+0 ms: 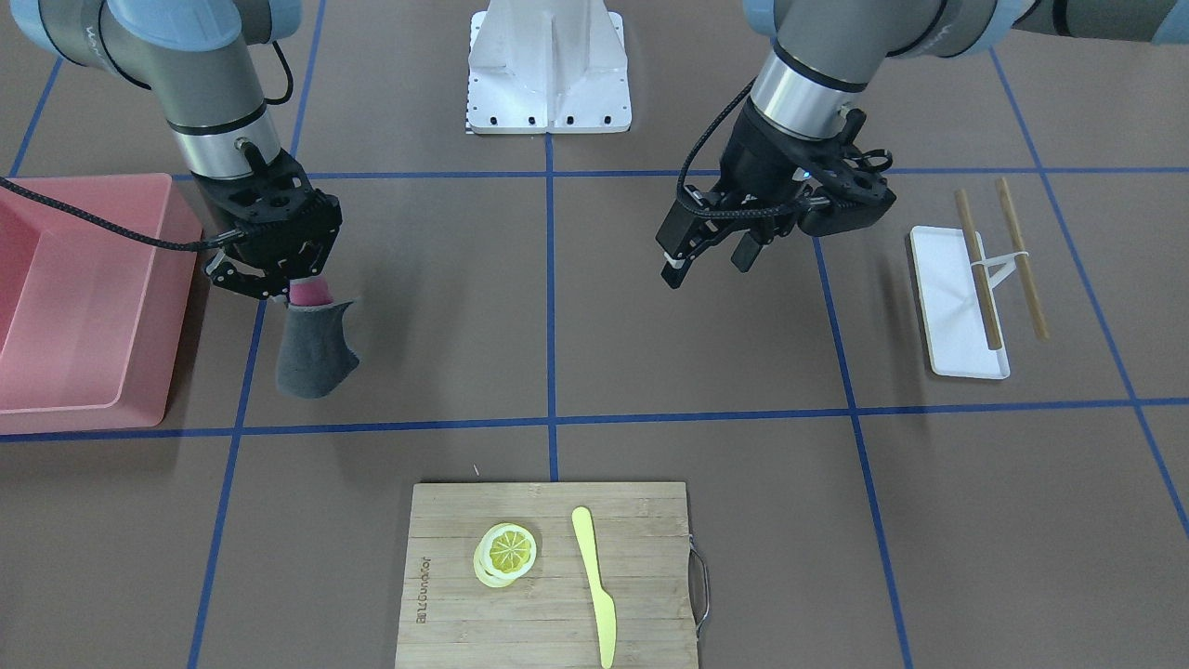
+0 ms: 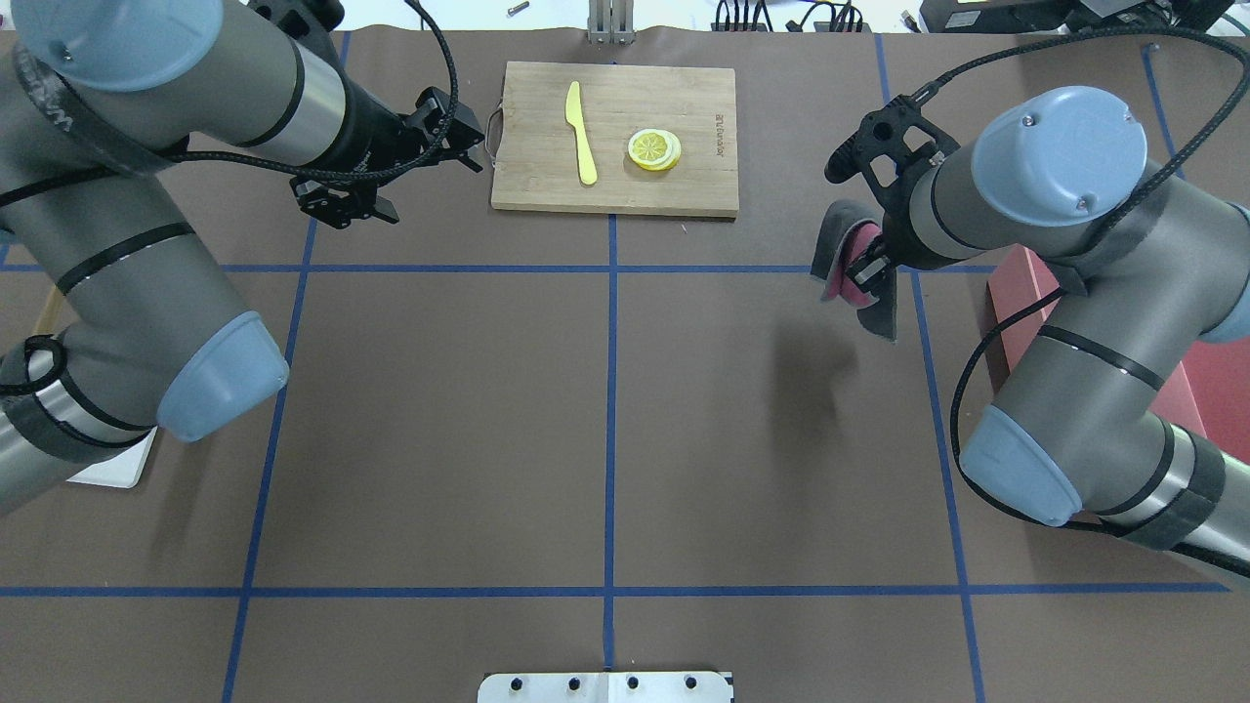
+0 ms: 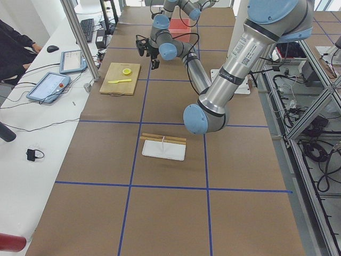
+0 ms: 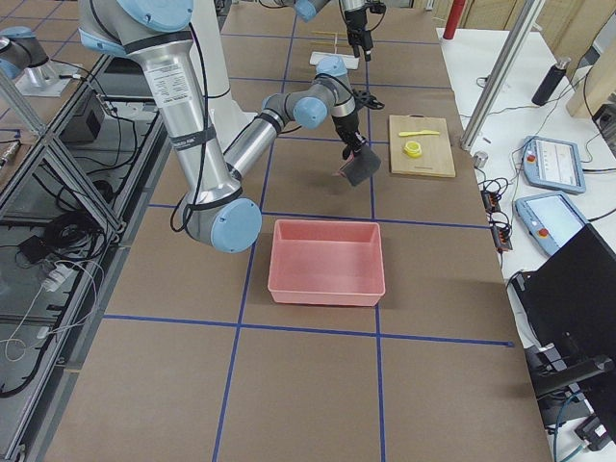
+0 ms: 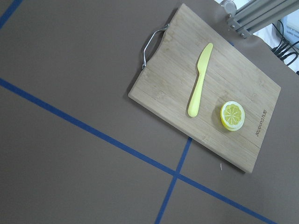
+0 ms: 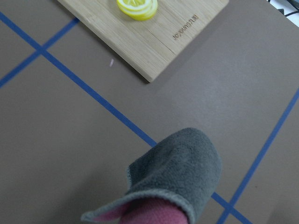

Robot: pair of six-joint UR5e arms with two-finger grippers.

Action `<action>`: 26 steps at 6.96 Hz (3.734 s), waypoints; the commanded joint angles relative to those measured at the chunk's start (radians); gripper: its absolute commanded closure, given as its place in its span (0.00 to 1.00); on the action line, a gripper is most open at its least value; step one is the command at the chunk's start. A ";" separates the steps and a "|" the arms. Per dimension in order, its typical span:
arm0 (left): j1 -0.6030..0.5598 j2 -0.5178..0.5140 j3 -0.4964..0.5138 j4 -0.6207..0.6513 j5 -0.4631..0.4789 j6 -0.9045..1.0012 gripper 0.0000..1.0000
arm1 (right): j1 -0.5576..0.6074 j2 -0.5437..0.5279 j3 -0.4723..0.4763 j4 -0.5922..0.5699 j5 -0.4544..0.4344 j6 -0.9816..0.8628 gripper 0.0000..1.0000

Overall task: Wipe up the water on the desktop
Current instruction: 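Lower the cloth onto the table nearer the robot with the right gripper, then wipe the cloth across the table away from the robot with the right gripper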

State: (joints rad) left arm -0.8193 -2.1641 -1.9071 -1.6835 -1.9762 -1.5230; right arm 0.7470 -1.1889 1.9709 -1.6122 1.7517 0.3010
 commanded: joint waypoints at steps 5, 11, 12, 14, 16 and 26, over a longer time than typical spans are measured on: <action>-0.058 0.095 -0.010 -0.010 -0.001 0.150 0.02 | -0.050 -0.006 -0.155 -0.045 0.043 -0.083 1.00; -0.076 0.122 -0.010 -0.001 -0.004 0.254 0.02 | -0.383 -0.032 0.031 -0.090 0.126 0.416 1.00; -0.081 0.124 -0.010 -0.001 -0.004 0.254 0.02 | -0.426 -0.025 0.069 -0.092 0.129 0.487 1.00; -0.083 0.122 0.000 -0.001 -0.001 0.254 0.02 | -0.428 -0.031 0.173 -0.092 0.216 0.507 1.00; -0.078 0.122 0.008 -0.002 -0.001 0.253 0.02 | -0.381 -0.032 0.085 -0.081 0.206 0.486 1.00; -0.073 0.109 0.036 -0.005 -0.001 0.253 0.02 | 0.118 0.114 -0.468 0.081 0.290 0.001 1.00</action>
State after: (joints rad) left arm -0.8928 -2.0568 -1.8722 -1.6889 -1.9773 -1.2702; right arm 0.8257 -1.0839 1.5196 -1.5297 2.0296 0.3398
